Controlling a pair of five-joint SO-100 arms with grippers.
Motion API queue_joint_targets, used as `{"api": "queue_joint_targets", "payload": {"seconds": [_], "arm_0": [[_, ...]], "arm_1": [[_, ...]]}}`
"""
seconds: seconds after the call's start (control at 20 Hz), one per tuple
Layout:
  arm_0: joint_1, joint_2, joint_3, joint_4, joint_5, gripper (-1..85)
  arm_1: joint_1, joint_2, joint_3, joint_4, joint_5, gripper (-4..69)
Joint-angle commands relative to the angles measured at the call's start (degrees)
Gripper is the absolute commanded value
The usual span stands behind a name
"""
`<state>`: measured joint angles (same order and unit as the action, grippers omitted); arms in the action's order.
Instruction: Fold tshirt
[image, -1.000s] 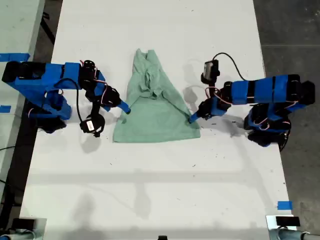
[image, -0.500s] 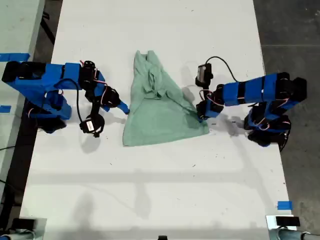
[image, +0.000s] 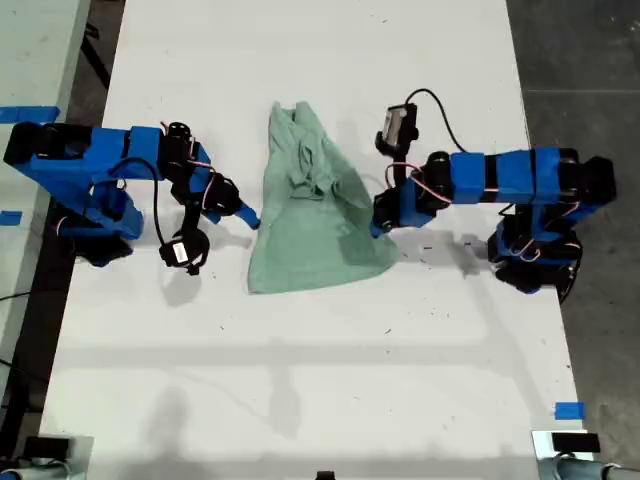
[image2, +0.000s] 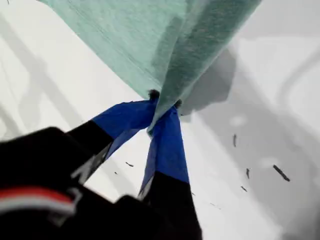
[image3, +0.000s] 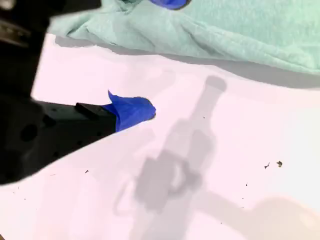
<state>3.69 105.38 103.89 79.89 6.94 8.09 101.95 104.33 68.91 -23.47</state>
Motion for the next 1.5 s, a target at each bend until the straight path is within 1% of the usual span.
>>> {"api": "queue_joint_targets", "payload": {"seconds": [0.0, 0.1, 0.25, 0.4, 0.45, 0.5, 0.55, 0.6, 0.65, 0.75, 0.95, 1.05, 1.1, 1.2, 1.3, 1.4, 1.45], "arm_0": [[0.4, 0.7, -0.3, -1.0, 0.4, 26.3], [0.4, 0.6, -0.4, -1.1, 0.4, 26.2], [0.5, 0.6, -0.4, -1.2, 0.4, 26.2], [0.6, 0.6, -0.4, -1.1, 0.4, 26.1], [0.6, 0.6, -0.4, -1.1, 0.4, 26.1], [0.7, 0.6, -0.4, -1.3, 0.4, 26.1], [0.8, 0.5, -0.4, -1.5, 0.4, 26.1], [0.8, 0.5, -0.4, -1.5, 0.3, 26.1], [0.9, 0.5, -0.5, -1.5, 0.2, 26.1], [1.1, 0.5, -1.1, -1.3, 0.1, 26.0], [1.7, 0.5, -2.5, -0.3, -0.2, 25.6], [1.9, 0.5, -3.3, 0.3, -0.2, 25.4], [2.0, 0.5, -3.9, 0.5, -0.2, 25.4], [2.1, 0.5, -4.5, 1.2, -0.2, 25.3], [2.0, 0.5, -4.7, 1.4, -0.2, 25.3], [2.0, 0.5, -4.7, 1.4, -0.2, 25.3], [2.0, 0.5, -4.7, 1.4, 0.0, 21.7]], "arm_1": [[-2.7, -4.5, -8.7, -5.8, 4.5, -2.1], [-3.4, -10.6, -11.8, -11.3, 6.9, -2.1], [-3.3, -20.2, -13.7, -19.4, 7.3, -2.1], [-2.4, -28.6, -13.6, -22.8, 7.9, -1.6], [-2.0, -31.1, -13.7, -24.1, 7.5, 5.2], [-1.9, -32.7, -14.7, -24.1, 7.2, 18.9], [-2.2, -33.0, -14.9, -24.1, 6.9, 29.1], [-2.5, -32.3, -15.5, -23.5, 6.7, 35.0], [-3.0, -31.2, -17.2, -20.0, 6.9, 36.5], [-3.8, -28.3, -22.3, -10.8, 6.7, 36.5], [-5.2, -16.0, -25.8, 2.5, 4.7, 36.5], [-5.3, -9.4, -25.1, 10.4, 4.3, 36.3], [-5.2, -5.6, -23.5, 13.4, 4.5, 36.2], [-4.9, 4.0, -16.1, 15.6, 5.4, 35.1], [-3.8, 14.8, -5.4, 15.7, 7.0, 28.4], [-2.6, 25.9, 6.0, 14.8, 8.7, 19.3], [-2.3, 31.4, 11.0, 13.9, 9.3, 6.4]]}}
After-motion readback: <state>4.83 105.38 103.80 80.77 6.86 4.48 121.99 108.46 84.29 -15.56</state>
